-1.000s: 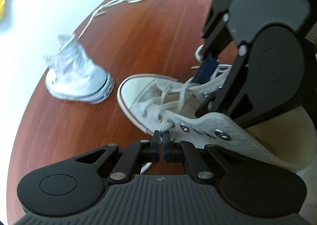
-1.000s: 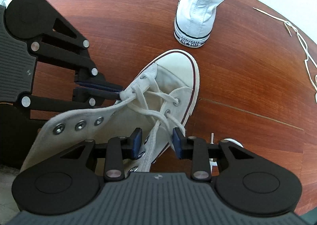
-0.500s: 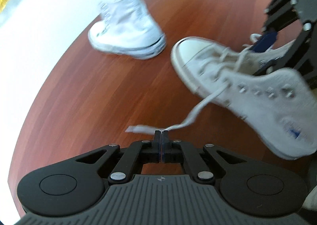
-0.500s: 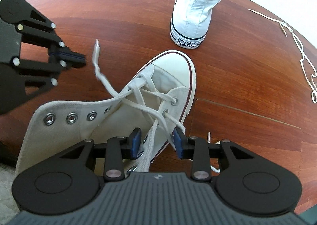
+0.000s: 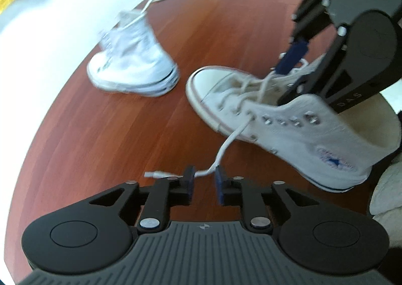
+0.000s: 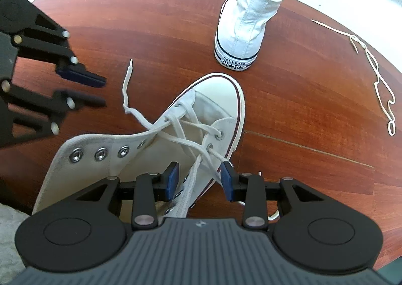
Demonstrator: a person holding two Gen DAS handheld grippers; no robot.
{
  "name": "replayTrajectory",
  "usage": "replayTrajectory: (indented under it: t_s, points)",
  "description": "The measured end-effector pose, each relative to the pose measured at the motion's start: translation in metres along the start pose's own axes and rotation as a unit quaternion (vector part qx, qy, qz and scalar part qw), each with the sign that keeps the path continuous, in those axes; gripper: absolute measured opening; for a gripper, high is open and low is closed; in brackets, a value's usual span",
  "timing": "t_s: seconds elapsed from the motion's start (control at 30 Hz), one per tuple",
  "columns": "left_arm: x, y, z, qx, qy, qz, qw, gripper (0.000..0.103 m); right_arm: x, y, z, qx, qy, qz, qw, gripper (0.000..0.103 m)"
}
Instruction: Lace up shoes with both hands
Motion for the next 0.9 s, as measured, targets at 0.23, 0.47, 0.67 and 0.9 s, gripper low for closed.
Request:
replayTrajectory:
  t_s: [0.23,0.47,0.67,0.9]
  points:
    - [-0.014,0.014,-0.021,-0.100,-0.016,-0.003,0.9949,0.030,0.008,-0.005,0.001,0.003,0.001,0.003,1.000,0.043]
    - [-0.020,0.019,-0.031,-0.162,-0.016,-0.003,0.9866,0.025,0.011,-0.010,-0.001,-0.006,0.000,0.005,1.000,0.043]
    - [-0.021,0.021,-0.024,-0.116,-0.012,0.003,0.9932,0.003,0.012,-0.013,-0.003,-0.014,0.005,0.007,1.000,0.043]
    - [-0.019,0.013,0.002,0.005,0.001,0.022,0.9997,0.003,0.012,-0.014,-0.003,-0.019,0.007,0.006,1.000,0.043]
Point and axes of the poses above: each gripper's, at about its wrist camera, not at the fingertips, and x roughly against the way its jaws point, z to its left, y to its top, the point moved 6 cm from there along -x, roughly the way its jaws point, and after that the axes turned 4 degrees about -y, right-handed, at the moved point
